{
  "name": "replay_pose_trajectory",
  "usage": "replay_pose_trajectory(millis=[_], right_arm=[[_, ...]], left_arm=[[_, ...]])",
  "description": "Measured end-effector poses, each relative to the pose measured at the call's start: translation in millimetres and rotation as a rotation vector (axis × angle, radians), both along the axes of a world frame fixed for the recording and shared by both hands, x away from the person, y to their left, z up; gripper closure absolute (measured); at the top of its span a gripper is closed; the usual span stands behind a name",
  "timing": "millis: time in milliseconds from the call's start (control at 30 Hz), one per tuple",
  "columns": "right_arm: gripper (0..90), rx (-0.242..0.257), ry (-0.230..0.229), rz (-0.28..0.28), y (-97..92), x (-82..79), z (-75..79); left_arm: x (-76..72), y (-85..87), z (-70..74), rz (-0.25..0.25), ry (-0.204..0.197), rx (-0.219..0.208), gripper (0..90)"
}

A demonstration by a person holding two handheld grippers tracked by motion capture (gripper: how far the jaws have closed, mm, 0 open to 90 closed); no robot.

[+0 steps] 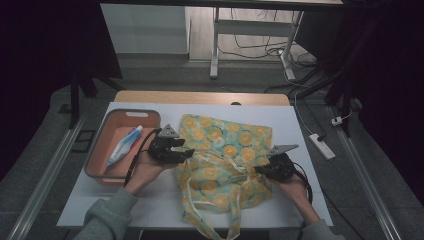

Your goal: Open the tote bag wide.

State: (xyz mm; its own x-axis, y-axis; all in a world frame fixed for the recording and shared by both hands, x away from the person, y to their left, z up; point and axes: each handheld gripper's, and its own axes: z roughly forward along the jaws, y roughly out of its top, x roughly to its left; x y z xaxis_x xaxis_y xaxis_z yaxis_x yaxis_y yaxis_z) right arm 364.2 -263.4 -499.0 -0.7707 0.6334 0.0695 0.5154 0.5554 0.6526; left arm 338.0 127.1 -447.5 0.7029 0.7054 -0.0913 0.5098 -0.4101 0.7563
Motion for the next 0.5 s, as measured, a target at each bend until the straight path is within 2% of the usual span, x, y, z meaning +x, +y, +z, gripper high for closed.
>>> replay_pose_trajectory(millis=[67,133,200,233,267,300,333,367,400,433,467,500], right_arm=[[87.3,0.000,0.013,0.006,-2.2,-1.6,-2.5],[82.3,-0.002,0.014,0.009,-2.2,-3.8,-2.0],[65.0,-0.004,-0.004,0.020,-0.8,-6.6,1.8],[65.0,-0.004,-0.004,0.020,-0.8,-6.6,1.8],[57.2,0.003,-0.023,0.025,-0.1,-10.0,6.0],[42.0,0.037,-0.083,0.039,-0.6,-20.5,19.9],[42.0,0.037,-0.083,0.039,-0.6,-20.5,19.9],[37.1,0.044,-0.126,0.034,-1.3,-26.3,27.5],[29.4,0.073,-0.175,0.031,-2.0,-35.2,41.8],[29.4,0.073,-0.175,0.031,-2.0,-35.2,41.8],[24.2,0.105,-0.199,0.044,2.6,-44.3,59.3],[24.2,0.105,-0.199,0.044,2.6,-44.3,59.3]], left_arm=[[-13.0,5.6,6.3,0.007,-0.025,-0.011,33.0],[-24.7,9.9,12.9,-0.011,-0.019,-0.045,29.7],[-37.5,10.4,17.3,-0.037,-0.015,-0.055,28.6],[-43.5,9.4,17.7,-0.053,-0.012,-0.048,28.6],[-50.3,7.6,16.5,-0.069,-0.005,-0.034,28.0],[-54.9,5.9,14.4,-0.078,0.002,-0.022,27.6],[-58.8,4.4,11.5,-0.087,0.008,-0.001,27.6],[-62.2,3.0,8.1,-0.091,0.013,0.019,27.6],[-64.5,2.4,5.4,-0.094,0.019,0.030,27.6],[-67.9,2.4,1.5,-0.102,0.028,0.040,27.6],[-70.7,3.4,-1.2,-0.104,0.035,0.039,28.2],[-72.6,4.5,-3.0,-0.102,0.041,0.040,28.2]])
